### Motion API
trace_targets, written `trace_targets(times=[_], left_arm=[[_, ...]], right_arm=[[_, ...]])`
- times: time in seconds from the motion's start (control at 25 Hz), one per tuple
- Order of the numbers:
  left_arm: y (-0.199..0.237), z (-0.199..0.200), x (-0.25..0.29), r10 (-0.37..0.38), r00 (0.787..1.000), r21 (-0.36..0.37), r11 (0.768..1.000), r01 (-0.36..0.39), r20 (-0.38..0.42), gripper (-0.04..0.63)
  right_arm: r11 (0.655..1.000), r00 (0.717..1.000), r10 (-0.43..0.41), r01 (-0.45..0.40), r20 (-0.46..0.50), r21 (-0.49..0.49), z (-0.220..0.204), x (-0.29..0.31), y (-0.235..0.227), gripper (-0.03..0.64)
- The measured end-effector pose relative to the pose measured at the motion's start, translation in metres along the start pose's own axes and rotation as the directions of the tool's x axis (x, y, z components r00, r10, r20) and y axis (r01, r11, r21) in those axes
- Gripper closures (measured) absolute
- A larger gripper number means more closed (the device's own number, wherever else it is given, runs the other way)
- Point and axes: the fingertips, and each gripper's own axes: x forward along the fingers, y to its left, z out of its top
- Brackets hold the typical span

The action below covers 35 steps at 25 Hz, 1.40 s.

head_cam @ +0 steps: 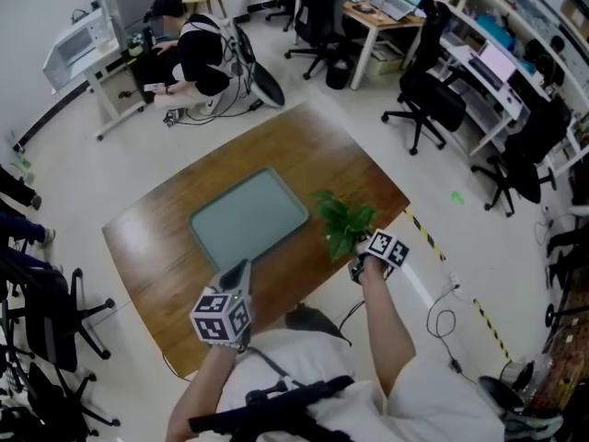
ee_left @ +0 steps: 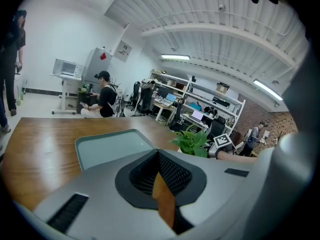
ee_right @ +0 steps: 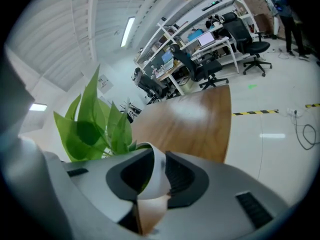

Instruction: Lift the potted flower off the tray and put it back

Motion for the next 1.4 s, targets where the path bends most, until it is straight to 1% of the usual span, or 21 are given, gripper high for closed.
trace_targets(times=[0.24, 0.48, 0.56, 0.64, 0.68, 0.72, 0.76, 0.8, 0.84, 0.96, 1.16, 1.28, 1.4], left_arm=[[-0.001, 0.000, 0.003, -0.027, 1.000, 0.009, 1.000, 0.028, -0.006, 0.600], [-0.009, 0.002, 0.006, -0.075, 0.997, 0.013, 0.997, 0.075, -0.005, 0.600], [-0.011, 0.003, 0.006, -0.088, 0.996, 0.023, 0.996, 0.088, -0.004, 0.600], [-0.012, 0.004, 0.007, -0.098, 0.995, 0.031, 0.995, 0.098, -0.006, 0.598], [-0.012, 0.004, 0.007, -0.101, 0.995, 0.035, 0.994, 0.101, -0.008, 0.598], [-0.011, 0.004, 0.007, -0.101, 0.995, 0.041, 0.994, 0.102, -0.008, 0.600], [-0.009, 0.005, 0.007, -0.098, 0.995, 0.050, 0.994, 0.099, -0.009, 0.598], [-0.008, 0.005, 0.006, -0.093, 0.996, 0.060, 0.994, 0.094, -0.011, 0.600], [-0.008, 0.006, 0.006, -0.089, 0.996, 0.072, 0.993, 0.089, -0.013, 0.598], [-0.013, 0.007, 0.007, -0.087, 0.996, 0.107, 0.990, 0.089, -0.020, 0.598], [-0.027, 0.005, 0.006, -0.111, 0.994, 0.165, 0.980, 0.113, -0.027, 0.598], [-0.035, 0.004, 0.007, -0.130, 0.991, 0.176, 0.975, 0.134, -0.032, 0.598], [-0.040, 0.006, 0.009, -0.144, 0.989, 0.176, 0.973, 0.148, -0.035, 0.598]], right_arm=[[0.999, 0.999, -0.013, 0.012, 0.051, 0.035, 0.005, -0.013, -0.007, 0.497], [0.999, 0.989, -0.017, 0.013, 0.145, 0.030, 0.027, -0.058, -0.009, 0.497], [1.000, 0.983, -0.017, 0.017, 0.184, -0.002, 0.035, -0.078, -0.004, 0.497], [0.995, 0.977, -0.024, 0.044, 0.211, -0.091, 0.035, -0.100, 0.007, 0.502], [0.986, 0.975, -0.030, 0.065, 0.219, -0.152, 0.032, -0.110, 0.015, 0.536], [0.974, 0.974, -0.039, 0.087, 0.224, -0.210, 0.026, -0.119, 0.022, 0.542], [0.960, 0.973, -0.046, 0.106, 0.227, -0.259, 0.020, -0.127, 0.030, 0.568], [0.949, 0.972, -0.050, 0.118, 0.228, -0.293, 0.014, -0.133, 0.037, 0.581], [0.941, 0.973, -0.050, 0.122, 0.227, -0.315, 0.007, -0.138, 0.043, 0.615], [0.933, 0.975, -0.041, 0.115, 0.216, -0.342, -0.008, -0.148, 0.060, 0.617], [0.941, 0.976, -0.038, 0.107, 0.215, -0.321, -0.033, -0.156, 0.075, 0.617], [0.941, 0.977, -0.028, 0.097, 0.212, -0.325, -0.046, -0.161, 0.087, 0.617], [0.937, 0.977, -0.009, 0.083, 0.215, -0.339, -0.050, -0.168, 0.097, 0.617]])
